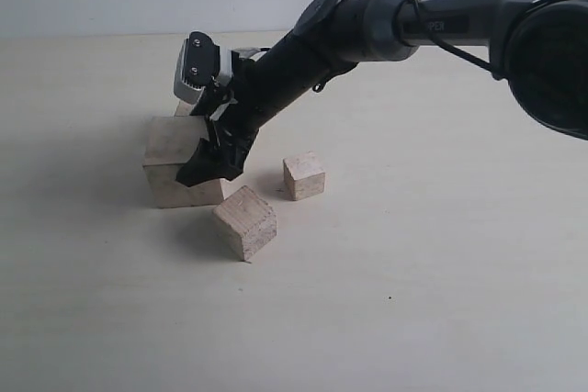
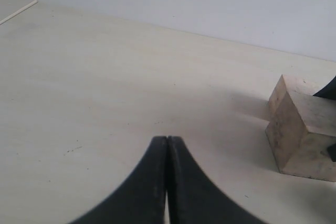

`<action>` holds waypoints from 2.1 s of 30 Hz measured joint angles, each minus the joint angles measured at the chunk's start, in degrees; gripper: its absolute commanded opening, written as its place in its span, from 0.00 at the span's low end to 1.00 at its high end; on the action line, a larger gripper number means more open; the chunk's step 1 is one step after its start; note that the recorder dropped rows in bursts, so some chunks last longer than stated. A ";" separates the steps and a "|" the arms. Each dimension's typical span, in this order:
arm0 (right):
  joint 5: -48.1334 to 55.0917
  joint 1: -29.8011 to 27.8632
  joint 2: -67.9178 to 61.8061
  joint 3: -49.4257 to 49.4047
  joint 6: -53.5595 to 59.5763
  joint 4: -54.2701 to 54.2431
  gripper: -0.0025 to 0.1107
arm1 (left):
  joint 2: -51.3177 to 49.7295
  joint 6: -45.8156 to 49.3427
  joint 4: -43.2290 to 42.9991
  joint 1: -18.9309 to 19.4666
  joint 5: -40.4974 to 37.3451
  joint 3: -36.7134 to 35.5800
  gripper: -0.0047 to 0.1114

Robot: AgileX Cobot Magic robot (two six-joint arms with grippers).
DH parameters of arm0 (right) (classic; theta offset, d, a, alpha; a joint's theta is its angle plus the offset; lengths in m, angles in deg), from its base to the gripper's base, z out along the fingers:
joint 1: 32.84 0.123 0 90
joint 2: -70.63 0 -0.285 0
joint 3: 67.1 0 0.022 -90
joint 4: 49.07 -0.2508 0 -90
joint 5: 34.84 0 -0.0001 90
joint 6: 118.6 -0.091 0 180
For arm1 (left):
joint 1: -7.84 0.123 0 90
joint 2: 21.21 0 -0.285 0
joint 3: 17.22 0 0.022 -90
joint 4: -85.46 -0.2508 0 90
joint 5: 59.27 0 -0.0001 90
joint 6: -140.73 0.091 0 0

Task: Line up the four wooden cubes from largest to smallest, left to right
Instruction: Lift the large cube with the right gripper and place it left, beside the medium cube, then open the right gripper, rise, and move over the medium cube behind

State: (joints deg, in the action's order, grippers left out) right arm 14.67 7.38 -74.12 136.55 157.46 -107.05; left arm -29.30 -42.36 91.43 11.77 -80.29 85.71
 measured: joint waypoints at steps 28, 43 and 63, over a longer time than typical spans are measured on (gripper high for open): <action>-4.84 0.00 10.08 0.00 -13.07 1.35 0.94 | 0.00 0.00 0.00 0.00 0.00 0.00 0.04; -30.27 0.00 9.31 0.00 -45.31 4.50 0.85 | 0.00 0.00 0.00 0.00 0.00 0.00 0.04; -18.22 7.39 6.94 14.80 -81.34 23.21 0.24 | 0.00 0.00 0.00 0.00 0.00 0.00 0.04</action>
State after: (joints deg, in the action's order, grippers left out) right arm -3.55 14.77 -67.18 151.34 76.11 -83.84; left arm -29.30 -42.36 91.43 11.77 -80.29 85.71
